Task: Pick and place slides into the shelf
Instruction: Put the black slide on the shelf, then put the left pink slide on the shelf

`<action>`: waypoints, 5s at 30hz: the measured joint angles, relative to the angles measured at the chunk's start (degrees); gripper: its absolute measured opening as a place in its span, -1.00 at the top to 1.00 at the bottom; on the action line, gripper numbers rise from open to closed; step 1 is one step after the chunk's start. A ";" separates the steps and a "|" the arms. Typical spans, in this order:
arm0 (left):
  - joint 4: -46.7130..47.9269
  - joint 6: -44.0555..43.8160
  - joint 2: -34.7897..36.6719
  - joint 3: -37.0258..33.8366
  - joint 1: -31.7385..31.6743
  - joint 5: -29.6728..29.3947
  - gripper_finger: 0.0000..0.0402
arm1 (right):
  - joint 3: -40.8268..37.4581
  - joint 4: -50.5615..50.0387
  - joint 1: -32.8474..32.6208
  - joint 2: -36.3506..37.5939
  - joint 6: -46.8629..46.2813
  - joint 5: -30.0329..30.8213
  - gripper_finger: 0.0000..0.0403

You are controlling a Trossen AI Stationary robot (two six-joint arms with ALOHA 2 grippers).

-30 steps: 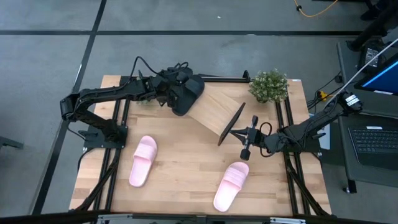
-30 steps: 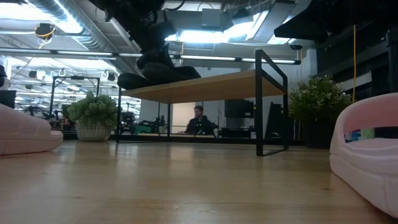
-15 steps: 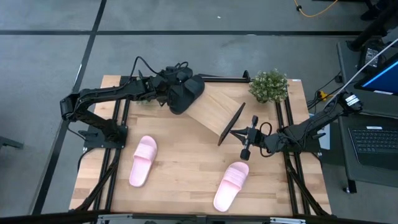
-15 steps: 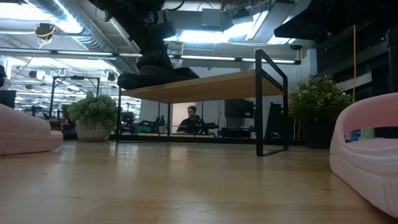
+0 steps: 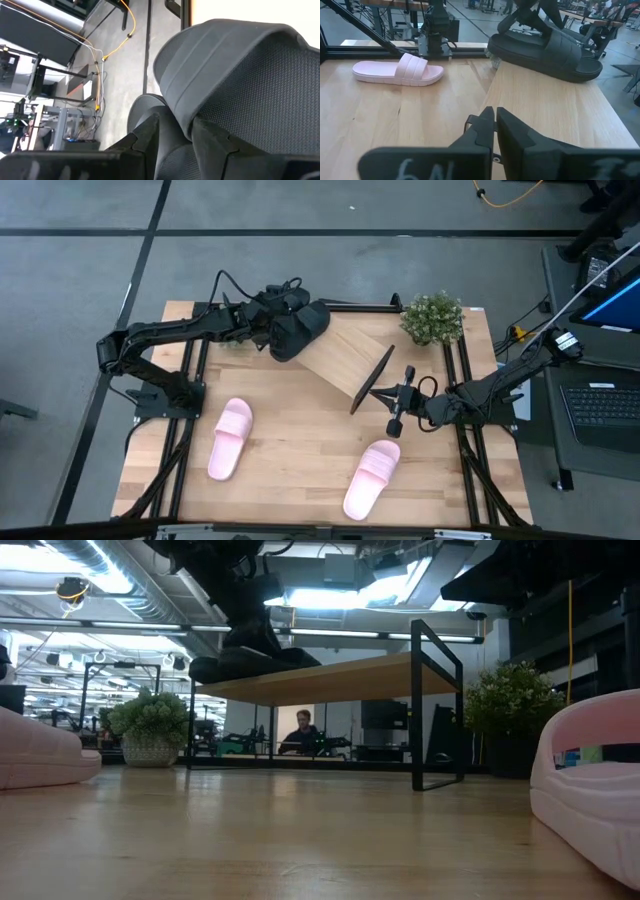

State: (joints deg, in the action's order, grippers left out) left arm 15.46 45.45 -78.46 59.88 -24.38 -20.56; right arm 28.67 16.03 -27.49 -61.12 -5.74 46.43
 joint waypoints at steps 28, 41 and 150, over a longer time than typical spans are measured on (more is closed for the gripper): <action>2.78 -1.79 0.02 0.00 3.95 -5.25 0.32 | 0.00 0.01 -0.02 0.02 -0.05 -0.06 0.88; 4.30 -0.71 0.81 0.00 10.84 -16.16 0.32 | 0.00 0.02 -0.02 0.02 -0.27 -0.08 0.88; -21.37 -52.84 27.47 -33.78 60.86 -15.87 0.45 | 79.14 -95.85 -20.27 -61.05 -71.57 -25.71 0.97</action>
State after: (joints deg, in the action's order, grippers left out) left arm -5.91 -7.39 -50.98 26.10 36.48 -36.43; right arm 107.81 -79.82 -47.76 -122.17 -77.31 20.72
